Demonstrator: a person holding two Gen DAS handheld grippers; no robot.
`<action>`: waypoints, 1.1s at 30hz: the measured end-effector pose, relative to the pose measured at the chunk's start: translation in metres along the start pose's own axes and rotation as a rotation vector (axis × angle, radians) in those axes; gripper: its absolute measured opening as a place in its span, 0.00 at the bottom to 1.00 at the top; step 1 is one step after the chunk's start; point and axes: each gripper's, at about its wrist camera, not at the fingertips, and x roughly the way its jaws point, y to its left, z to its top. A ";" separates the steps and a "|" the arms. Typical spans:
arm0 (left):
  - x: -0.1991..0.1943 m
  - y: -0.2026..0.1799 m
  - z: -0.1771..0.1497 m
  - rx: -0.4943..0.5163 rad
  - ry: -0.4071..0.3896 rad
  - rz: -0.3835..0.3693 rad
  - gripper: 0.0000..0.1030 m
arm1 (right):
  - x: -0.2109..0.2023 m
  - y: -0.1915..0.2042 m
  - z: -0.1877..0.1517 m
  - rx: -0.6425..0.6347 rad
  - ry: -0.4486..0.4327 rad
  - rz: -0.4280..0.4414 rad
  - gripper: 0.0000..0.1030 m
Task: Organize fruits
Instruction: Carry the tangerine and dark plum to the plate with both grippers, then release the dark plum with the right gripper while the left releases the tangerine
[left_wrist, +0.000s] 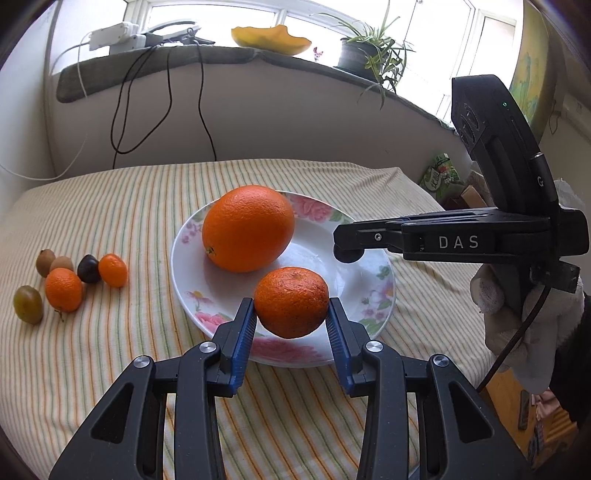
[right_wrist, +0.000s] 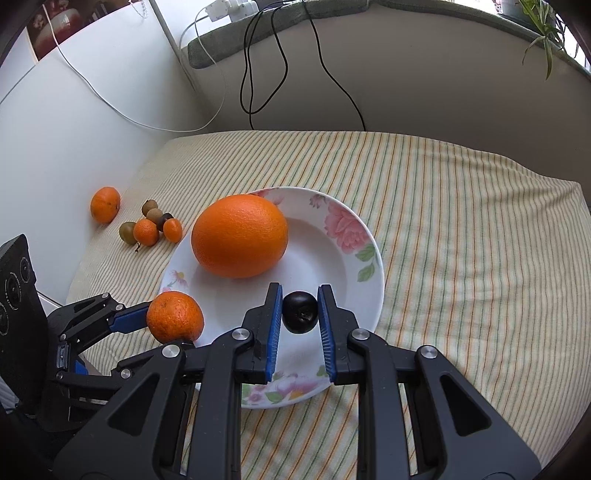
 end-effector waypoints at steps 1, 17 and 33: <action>0.000 0.000 0.000 0.000 0.001 -0.002 0.36 | 0.000 -0.001 -0.001 0.001 0.001 0.000 0.20; 0.001 -0.001 0.000 0.007 0.012 -0.008 0.36 | 0.006 0.003 -0.001 -0.009 0.016 -0.007 0.20; -0.008 -0.005 0.005 0.021 -0.010 0.006 0.51 | -0.006 0.001 0.001 -0.004 -0.037 -0.039 0.69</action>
